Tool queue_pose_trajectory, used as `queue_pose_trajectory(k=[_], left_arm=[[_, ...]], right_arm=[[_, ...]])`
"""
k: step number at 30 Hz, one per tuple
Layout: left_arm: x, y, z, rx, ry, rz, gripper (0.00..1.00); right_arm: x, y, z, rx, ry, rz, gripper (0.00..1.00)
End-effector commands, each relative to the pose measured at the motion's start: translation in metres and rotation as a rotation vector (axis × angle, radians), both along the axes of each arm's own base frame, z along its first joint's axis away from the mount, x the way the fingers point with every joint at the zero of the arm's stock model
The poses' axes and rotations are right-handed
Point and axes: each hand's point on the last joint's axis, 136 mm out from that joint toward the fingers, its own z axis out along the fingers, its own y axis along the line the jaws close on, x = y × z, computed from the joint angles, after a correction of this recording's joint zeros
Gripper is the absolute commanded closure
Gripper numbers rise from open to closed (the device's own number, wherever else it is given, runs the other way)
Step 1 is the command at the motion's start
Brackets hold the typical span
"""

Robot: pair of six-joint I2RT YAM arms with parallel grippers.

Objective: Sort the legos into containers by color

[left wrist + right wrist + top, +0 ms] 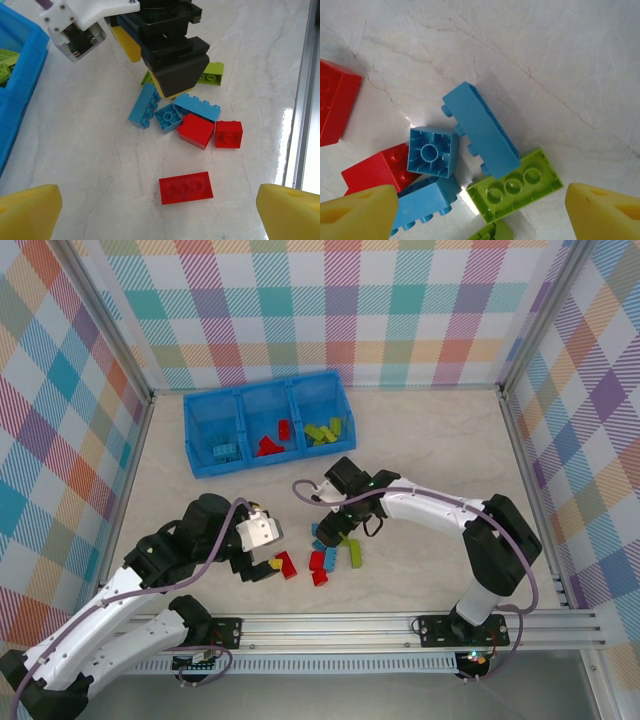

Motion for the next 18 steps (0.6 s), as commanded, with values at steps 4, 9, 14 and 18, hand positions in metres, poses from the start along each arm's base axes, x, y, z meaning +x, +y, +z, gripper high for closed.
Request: queue_pose_trajectory(k=[4,9,14,18], left_arm=[[-0.005,-0.008,-0.007,-0.050,0.028,-0.015,0.00],[-0.001,-0.008,-0.012,-0.036,0.017,-0.013,0.00],[-0.001,-0.011,-0.017,-0.033,0.026,-0.024,0.00],[-0.001,-0.012,-0.018,-0.029,0.028,-0.030,0.00]], right_arm=[[0.014,-0.009,-0.004,-0.042,-0.028,-0.038,0.22],[0.001,-0.025,-0.024,-0.102,0.082,-0.144,0.25],[-0.001,-0.021,-0.035,-0.063,0.117,-0.219,0.11],[0.007,-0.018,-0.046,-0.055,0.128,-0.321,0.15]])
